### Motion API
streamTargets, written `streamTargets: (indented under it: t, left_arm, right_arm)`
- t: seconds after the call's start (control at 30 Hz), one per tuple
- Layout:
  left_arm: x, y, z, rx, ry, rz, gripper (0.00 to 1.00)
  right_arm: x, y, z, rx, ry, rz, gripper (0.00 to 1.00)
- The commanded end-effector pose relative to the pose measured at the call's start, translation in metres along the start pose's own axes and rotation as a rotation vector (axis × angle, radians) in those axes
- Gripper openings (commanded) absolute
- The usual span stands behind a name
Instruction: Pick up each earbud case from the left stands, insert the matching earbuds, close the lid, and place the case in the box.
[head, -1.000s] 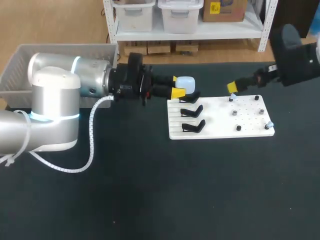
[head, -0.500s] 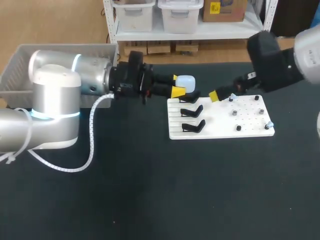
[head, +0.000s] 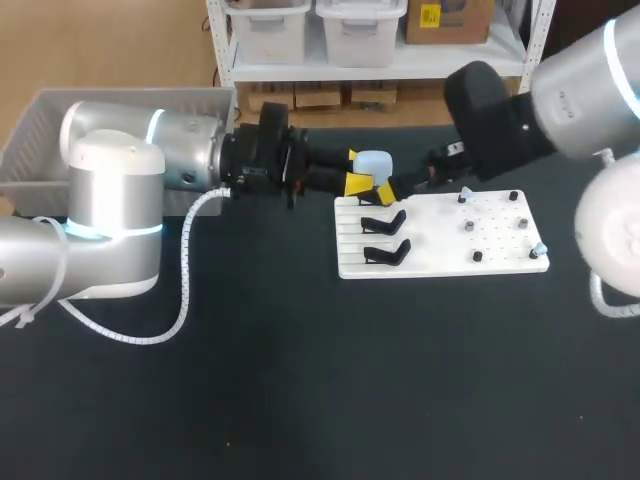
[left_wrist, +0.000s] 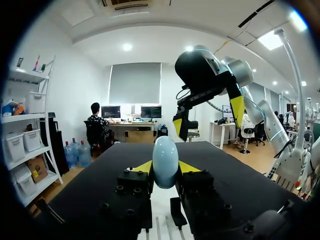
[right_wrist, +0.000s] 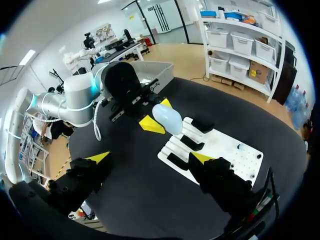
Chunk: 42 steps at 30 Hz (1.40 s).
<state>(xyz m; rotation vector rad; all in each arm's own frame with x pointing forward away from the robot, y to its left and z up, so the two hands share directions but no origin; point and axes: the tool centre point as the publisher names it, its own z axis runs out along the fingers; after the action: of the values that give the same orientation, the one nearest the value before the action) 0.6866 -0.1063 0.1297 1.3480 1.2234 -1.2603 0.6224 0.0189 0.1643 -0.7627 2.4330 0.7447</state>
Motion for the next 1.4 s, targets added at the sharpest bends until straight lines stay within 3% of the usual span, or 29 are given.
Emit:
streamTargets:
  t: [0.03,0.53,1.4]
  left_arm:
    - [0.001,0.0,0.0,-0.002,-0.001,0.001,0.0]
    - [0.001,0.0,0.0,-0.002,-0.001,0.001,0.0]
    - [0.001,0.0,0.0,-0.002,-0.001,0.001,0.0]
  right_arm:
    - [-0.01,-0.004,0.015,-0.021,0.021,0.009,1.0]
    - [-0.018,-0.022,0.037,0.017,0.018,0.066,1.0]
    - [-0.024,-0.049,0.04,0.082,-0.028,0.141,1.0]
